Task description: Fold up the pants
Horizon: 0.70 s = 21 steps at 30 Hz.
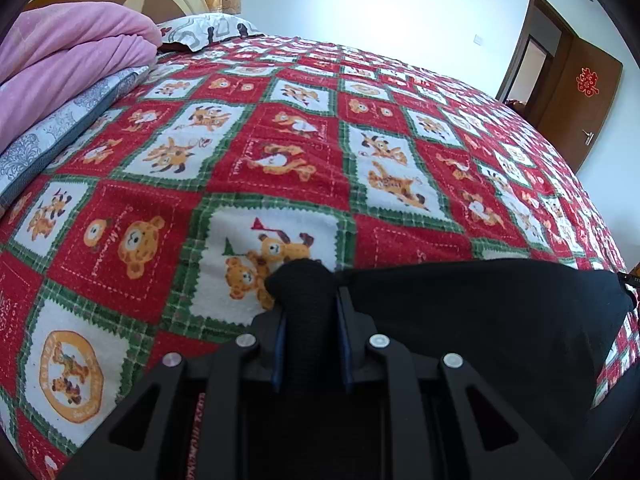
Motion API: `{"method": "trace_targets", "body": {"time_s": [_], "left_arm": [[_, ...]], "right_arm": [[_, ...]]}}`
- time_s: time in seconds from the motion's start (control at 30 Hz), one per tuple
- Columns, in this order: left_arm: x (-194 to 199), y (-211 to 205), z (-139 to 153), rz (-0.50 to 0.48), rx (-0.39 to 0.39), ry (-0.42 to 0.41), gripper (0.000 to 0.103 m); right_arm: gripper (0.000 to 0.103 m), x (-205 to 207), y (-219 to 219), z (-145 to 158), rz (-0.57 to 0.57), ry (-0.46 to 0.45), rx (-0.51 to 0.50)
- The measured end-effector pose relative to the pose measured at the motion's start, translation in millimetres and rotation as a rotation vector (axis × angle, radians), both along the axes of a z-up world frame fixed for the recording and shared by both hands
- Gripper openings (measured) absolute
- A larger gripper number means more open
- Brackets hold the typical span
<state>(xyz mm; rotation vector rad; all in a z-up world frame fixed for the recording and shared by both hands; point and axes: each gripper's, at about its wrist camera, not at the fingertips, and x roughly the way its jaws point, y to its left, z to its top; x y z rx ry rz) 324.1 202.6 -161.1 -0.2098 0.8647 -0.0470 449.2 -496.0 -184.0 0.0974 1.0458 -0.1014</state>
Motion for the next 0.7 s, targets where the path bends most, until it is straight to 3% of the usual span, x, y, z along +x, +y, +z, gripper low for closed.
{"method": "trace_targets", "body": {"time_s": [0.17,0.27,0.3,0.33,0.37,0.4,0.57,0.7], "left_arm": [[1,0,-1,-0.001,0.009,0.005,0.022],[2,-2,-1,-0.001,0.019,0.005,0.022],[2,-4,-1,-0.001,0.031,0.005,0.022],[2,-5,-1,-0.001,0.046,0.005,0.022],[2,-7,0,-0.002,0.056,0.005,0.022],[2,-8,0,-0.002,0.067,0.004,0.021],[-1,-13,6,-0.011,0.105,-0.013,0.014],[-12,-3,22,-0.005,0.050,-0.088,0.013]], "right_arm": [[0.050,-3,-12,2,-0.037,-0.005,0.078],[0.050,-3,-5,-4,-0.016,-0.005,0.047],[0.041,-3,-3,-5,-0.019,-0.011,0.041],[0.022,-4,-4,-6,-0.025,-0.016,0.051],[0.020,-5,-4,-3,-0.026,-0.031,0.063],[0.013,-6,-3,0,-0.030,-0.042,0.057],[0.010,-25,11,27,-0.004,-0.127,-0.006],[0.010,-59,21,65,0.014,-0.229,-0.022]]}}
